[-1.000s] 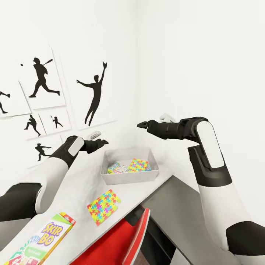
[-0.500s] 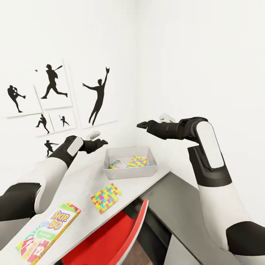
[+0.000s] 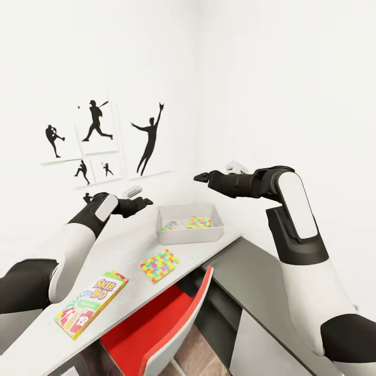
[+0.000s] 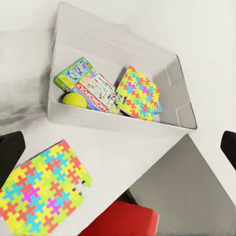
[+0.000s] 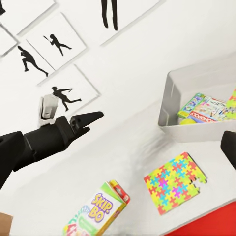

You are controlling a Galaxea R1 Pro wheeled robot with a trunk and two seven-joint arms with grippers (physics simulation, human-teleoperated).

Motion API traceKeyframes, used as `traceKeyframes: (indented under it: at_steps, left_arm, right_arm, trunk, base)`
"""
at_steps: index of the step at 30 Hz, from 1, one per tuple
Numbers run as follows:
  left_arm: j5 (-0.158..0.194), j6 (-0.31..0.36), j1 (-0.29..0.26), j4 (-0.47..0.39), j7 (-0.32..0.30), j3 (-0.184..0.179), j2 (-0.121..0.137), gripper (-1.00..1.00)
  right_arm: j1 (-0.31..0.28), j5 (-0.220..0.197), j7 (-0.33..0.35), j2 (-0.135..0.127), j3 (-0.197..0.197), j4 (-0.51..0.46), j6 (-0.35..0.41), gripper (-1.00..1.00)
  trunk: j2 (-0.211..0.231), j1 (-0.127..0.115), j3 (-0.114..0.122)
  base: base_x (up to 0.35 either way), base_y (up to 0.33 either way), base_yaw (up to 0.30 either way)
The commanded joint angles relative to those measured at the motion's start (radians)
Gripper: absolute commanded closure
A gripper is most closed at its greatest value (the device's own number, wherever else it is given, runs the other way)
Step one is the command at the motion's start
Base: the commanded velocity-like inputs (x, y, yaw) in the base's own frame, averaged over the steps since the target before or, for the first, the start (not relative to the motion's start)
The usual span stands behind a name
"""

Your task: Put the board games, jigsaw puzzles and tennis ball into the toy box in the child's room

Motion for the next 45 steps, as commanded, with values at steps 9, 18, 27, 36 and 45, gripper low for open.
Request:
traceKeyframes:
  at_steps: [9, 18, 27, 36, 45]
  left_arm:
    - [0.004, 0.004, 0.0, -0.001, 0.001, -0.005, 0.001, -1.0]
    - [0.004, 0.003, 0.0, 0.0, 0.001, -0.006, 0.002, -1.0]
    - [0.004, 0.001, 0.001, 0.0, 0.001, -0.006, 0.003, -1.0]
    - [0.005, 0.001, 0.001, 0.0, 0.001, -0.007, 0.002, -1.0]
    - [0.006, 0.002, 0.001, 0.0, 0.001, -0.008, 0.003, -1.0]
  right_arm:
    - [-0.001, -0.008, -0.01, 0.001, 0.002, 0.0, 0.003, -1.0]
    - [-0.001, -0.007, -0.01, 0.001, 0.002, 0.002, -0.001, -1.0]
    - [-0.001, -0.001, -0.02, 0.002, 0.008, 0.005, -0.005, -1.0]
    - [-0.001, -0.001, -0.018, 0.001, 0.005, 0.008, -0.004, -1.0]
    - [-0.001, -0.006, -0.018, 0.001, 0.0, 0.008, -0.006, -1.0]
  trunk:
    - [-0.001, 0.0, 0.011]
    - [-0.001, 0.0, 0.015]
    - [-0.001, 0.0, 0.015]
    - [-0.001, 0.0, 0.015]
    - [-0.001, 0.0, 0.015]
  base:
    - [-0.263, 0.172, 0.168]
    - [-0.182, 0.179, 0.232]
    - [0.048, 0.238, 0.042]
    - [0.019, 0.124, 0.003]
    - [0.002, 0.014, 0.0]
